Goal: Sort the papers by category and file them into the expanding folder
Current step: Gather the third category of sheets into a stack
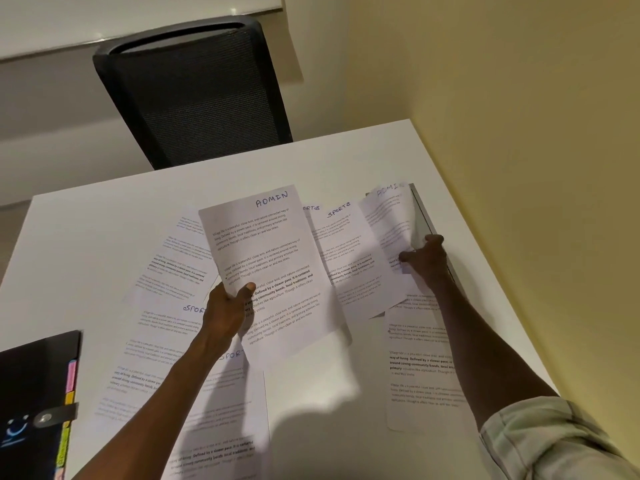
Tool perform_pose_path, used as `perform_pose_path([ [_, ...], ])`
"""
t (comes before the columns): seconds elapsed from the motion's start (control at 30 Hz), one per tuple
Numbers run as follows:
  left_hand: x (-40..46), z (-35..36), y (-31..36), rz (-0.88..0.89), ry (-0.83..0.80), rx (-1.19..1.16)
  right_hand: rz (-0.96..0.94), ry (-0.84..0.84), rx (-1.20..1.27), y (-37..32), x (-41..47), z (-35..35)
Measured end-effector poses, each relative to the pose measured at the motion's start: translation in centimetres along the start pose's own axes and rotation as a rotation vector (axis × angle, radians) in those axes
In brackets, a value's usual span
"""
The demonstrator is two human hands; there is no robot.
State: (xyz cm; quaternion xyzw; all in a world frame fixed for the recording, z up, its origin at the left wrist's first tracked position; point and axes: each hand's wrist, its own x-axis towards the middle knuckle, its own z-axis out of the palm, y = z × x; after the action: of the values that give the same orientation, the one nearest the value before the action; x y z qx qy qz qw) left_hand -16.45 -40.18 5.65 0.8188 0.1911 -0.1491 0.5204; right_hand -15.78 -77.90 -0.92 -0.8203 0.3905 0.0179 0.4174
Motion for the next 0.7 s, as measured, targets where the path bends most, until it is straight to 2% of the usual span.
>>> perform_pose_path([
  [0.07,0.0,-0.4,-0.1,-0.005,0.010,-0.006,0.002,-0.069,0.064,-0.8,0.3,-0.9],
  [0.13,-0.3,-0.7,-0.1,-0.003,0.011,-0.029,-0.040,-0.082,-0.003,-1.3,0.8,-1.6],
  [0.23,-0.9,-1.2,-0.2,0.013,0.012,-0.062,-0.103,-0.011,-0.059,-2.0,0.6,-2.9],
  [0.4,-1.7,-1.8,-0.3,0.060,0.013,-0.091,-0.343,0.152,0.076,-5.1,-2.7,-5.8],
  [0.5,-2.1,-2.1,0.0,0.106,0.040,-0.082,-0.462,0.164,0.121,-8.1,-5.0,-8.2],
  [0.6,-2.4,-2.4,0.6,0.145,0.063,-0.081,-0.542,0.045,0.133,-11.2,-7.5,-10.6],
  [0.7,-2.9,-2.6,1.3,0.169,0.079,-0.098,-0.525,-0.253,0.269,-13.6,-10.9,-12.5],
])
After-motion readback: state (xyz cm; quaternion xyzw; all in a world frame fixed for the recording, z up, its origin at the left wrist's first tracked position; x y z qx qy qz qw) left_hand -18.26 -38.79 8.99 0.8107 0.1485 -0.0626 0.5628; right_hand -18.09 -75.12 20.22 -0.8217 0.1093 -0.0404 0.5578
